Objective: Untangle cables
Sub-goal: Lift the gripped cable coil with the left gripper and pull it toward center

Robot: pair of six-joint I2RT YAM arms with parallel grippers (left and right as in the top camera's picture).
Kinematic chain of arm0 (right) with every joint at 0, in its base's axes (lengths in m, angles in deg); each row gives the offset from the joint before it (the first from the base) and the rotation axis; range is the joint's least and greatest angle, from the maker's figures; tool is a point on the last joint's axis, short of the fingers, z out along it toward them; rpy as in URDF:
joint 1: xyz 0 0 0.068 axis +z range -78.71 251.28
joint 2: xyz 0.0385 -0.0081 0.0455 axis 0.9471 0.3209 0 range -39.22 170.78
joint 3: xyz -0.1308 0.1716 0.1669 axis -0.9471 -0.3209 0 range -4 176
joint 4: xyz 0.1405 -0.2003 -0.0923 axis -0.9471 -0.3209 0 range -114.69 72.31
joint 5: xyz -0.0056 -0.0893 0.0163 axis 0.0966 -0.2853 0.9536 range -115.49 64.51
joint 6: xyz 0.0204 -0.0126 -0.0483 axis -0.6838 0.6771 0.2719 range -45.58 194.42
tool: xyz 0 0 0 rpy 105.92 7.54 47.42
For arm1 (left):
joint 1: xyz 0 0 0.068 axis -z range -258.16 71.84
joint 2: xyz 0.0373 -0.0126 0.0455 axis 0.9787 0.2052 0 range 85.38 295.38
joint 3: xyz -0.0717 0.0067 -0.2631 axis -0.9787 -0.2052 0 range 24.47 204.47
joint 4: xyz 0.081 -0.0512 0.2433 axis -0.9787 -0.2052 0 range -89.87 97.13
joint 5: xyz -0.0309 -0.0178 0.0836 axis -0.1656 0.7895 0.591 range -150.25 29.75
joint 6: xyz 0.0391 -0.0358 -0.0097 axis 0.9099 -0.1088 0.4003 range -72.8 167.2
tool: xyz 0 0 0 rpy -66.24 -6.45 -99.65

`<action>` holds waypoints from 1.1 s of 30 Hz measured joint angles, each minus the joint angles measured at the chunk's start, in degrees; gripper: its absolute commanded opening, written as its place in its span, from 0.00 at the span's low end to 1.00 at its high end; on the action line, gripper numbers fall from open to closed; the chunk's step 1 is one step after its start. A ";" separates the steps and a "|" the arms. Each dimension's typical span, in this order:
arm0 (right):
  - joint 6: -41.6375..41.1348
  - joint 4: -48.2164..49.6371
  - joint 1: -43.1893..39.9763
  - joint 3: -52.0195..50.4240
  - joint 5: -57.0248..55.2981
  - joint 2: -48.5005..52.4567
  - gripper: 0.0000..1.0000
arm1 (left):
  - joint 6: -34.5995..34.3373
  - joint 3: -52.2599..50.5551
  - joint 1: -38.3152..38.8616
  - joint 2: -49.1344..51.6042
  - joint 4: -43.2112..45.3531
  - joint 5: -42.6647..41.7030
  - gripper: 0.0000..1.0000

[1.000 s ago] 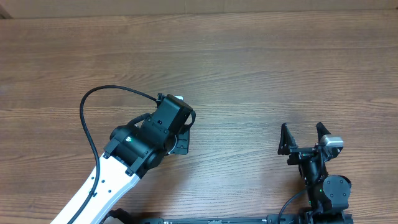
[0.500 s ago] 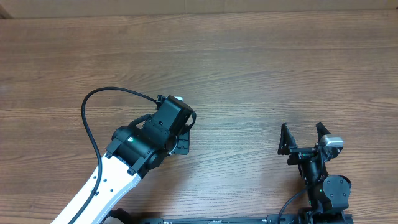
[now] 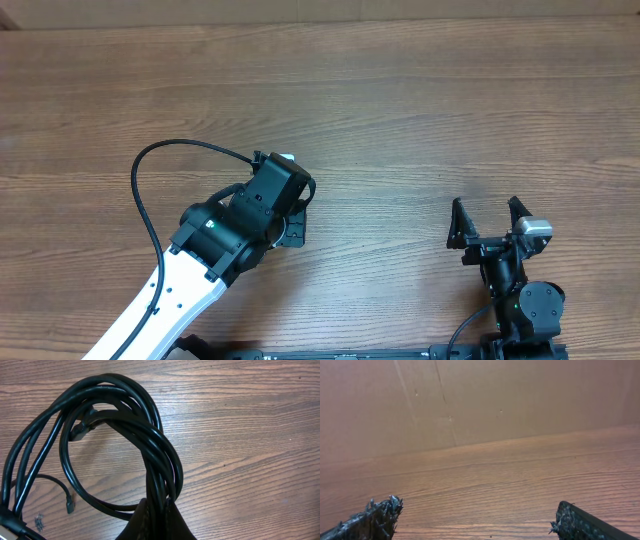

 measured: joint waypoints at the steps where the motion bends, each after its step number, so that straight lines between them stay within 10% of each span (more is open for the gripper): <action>1: 0.02 0.00 0.00 -0.02 0.00 0.00 1.00 | 0.00 0.00 0.02 0.00 0.04 0.00 0.04; 33: 0.00 0.00 0.00 -0.02 -0.02 0.00 1.00 | -0.42 -0.09 0.00 3.80 3.58 0.00 0.04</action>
